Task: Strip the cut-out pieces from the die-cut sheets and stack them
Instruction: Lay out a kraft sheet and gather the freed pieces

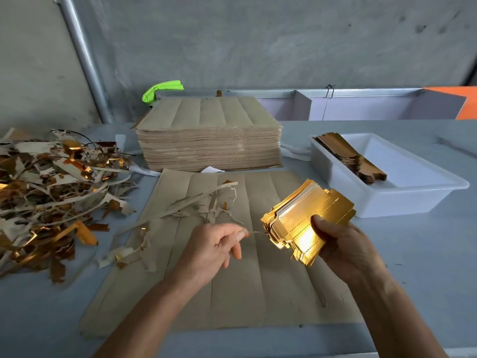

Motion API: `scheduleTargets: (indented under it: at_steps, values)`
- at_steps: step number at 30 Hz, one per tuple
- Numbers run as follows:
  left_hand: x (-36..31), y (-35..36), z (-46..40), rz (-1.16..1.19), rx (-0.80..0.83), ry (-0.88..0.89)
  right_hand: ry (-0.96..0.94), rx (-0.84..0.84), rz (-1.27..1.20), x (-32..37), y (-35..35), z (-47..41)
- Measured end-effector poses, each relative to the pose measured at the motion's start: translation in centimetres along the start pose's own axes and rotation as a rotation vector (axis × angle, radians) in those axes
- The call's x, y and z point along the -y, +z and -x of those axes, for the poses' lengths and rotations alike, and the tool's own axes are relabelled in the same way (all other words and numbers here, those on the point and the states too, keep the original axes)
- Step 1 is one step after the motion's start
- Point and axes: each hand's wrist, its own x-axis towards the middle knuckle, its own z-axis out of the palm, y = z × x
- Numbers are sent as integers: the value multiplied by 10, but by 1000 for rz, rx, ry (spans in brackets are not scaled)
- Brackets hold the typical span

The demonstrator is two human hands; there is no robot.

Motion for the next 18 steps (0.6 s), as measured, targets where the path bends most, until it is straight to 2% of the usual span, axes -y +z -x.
scheduleTargets:
  at_steps: [3,8,15,18]
  values:
    - [-6,0,2,-8,41,-19,59,-74,-75,-2,1,-4]
    - [-13,2,7,-156,82,33,116,-168,-115,-4,5,-10]
    - [-17,-15,13,-47,56,50,80,-247,-162,8,-8,-13]
    - [-9,-29,12,-87,-76,-26,55,-228,-131,8,-9,-12]
